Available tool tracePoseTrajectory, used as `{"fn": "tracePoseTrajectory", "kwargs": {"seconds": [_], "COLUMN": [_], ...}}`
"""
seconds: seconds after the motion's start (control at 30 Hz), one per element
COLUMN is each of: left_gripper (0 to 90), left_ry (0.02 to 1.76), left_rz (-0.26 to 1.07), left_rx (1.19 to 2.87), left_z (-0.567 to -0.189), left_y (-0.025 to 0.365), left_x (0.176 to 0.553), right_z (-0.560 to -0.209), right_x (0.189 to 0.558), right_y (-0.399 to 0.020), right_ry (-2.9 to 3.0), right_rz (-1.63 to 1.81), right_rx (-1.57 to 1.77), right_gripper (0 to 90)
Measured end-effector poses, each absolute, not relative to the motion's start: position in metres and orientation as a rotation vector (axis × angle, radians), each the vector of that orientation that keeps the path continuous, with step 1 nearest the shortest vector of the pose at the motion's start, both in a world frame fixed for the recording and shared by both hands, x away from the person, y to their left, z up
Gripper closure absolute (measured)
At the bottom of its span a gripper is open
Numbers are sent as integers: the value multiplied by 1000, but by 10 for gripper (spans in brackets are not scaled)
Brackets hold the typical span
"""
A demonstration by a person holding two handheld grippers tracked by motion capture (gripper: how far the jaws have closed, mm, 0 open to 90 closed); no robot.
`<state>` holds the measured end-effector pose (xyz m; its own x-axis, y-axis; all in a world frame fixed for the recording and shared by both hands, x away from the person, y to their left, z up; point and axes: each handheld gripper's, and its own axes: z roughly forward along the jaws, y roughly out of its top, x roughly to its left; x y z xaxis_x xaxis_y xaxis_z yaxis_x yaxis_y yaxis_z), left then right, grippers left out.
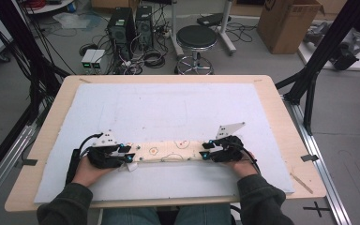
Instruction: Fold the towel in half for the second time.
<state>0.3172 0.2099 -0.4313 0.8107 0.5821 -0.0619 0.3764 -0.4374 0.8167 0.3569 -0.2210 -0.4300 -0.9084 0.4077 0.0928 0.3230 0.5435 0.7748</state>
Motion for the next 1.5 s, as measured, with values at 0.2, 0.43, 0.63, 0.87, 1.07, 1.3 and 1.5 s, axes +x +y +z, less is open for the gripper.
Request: {"fn": "tracePoseTrajectory", "kwargs": {"seconds": [0.2,0.43,0.63,0.87,1.07,1.3,1.5], "left_gripper": [544,546,543,546,546,526,473], "left_ry": [711,714,715,703,705,720,733], "left_rz": [259,270,278,293,298,288,278], "left_rx": [2123,2131,2136,2152,2150,2130,2060], "left_z": [-438,-439,-440,-440,-441,-436,-427], "left_y": [206,207,206,206,205,208,212], "left_x": [323,323,322,321,321,320,321], "right_z": [-434,-437,-439,-440,-440,-438,-429], "right_x": [365,362,358,356,356,354,356], "right_y": [-220,-217,-216,-215,-215,-214,-220], "right_ry": [2666,2694,2685,2671,2672,2673,2644], "right_rz": [1293,1220,1188,1167,1161,1166,1254], "right_rx": [660,651,630,601,589,612,683], "right_gripper": [492,472,467,462,462,438,372]}}
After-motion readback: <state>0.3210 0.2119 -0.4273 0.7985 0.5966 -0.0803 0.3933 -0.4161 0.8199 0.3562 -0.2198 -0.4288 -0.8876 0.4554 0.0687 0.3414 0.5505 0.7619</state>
